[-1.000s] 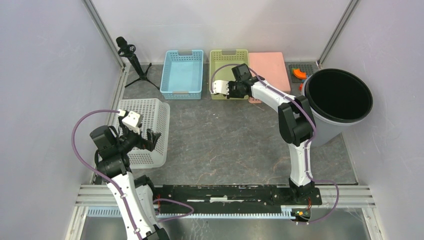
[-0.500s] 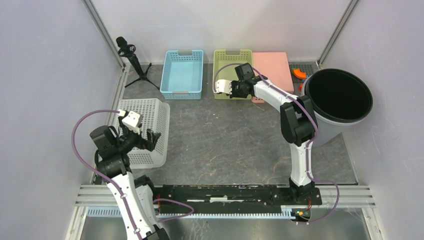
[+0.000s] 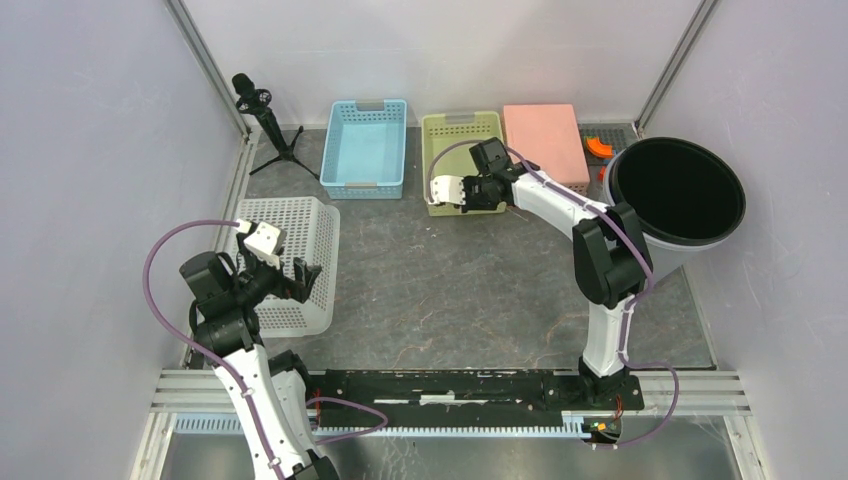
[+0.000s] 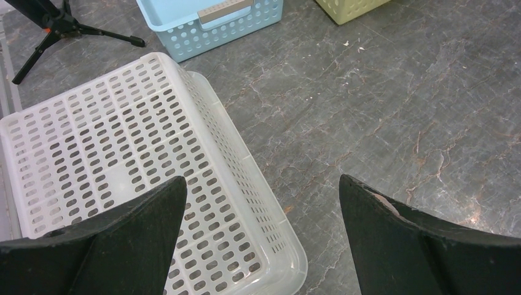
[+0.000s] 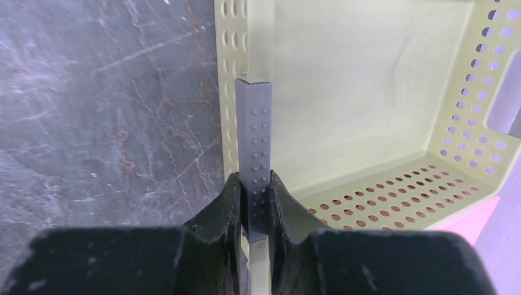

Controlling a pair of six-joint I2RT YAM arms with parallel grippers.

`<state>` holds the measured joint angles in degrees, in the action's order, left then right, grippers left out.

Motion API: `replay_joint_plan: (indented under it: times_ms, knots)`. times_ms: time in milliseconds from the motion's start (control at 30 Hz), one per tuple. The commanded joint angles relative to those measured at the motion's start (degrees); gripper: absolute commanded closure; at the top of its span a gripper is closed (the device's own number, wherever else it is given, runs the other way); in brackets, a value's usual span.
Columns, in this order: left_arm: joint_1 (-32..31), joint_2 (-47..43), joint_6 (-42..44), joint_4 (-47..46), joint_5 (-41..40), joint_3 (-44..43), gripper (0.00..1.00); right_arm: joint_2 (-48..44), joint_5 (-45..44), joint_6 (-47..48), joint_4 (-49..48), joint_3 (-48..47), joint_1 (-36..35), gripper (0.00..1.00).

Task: Turn the large container upside down
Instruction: Pick up the container from the center of the board.

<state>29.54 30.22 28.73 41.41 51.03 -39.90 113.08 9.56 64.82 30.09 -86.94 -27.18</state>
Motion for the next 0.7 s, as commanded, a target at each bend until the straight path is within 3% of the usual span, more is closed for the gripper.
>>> replay_joint_plan:
  times_ms: [0,333,667]
  knots:
    - [0.50,-0.94,-1.08,-1.62,0.04,-0.22,0.00,-5.78,2.00,0.06,-1.05,1.01,-2.40,1.00]
    - [0.59,-1.75,-0.50,-1.17,0.73,-0.15,0.00,-16.34,8.70,-9.34,2.71,7.23,-3.99,1.00]
    - [0.71,-2.40,-0.10,-0.85,1.48,-0.21,0.00,-32.31,22.16,-15.73,7.46,16.46,-4.97,1.00]
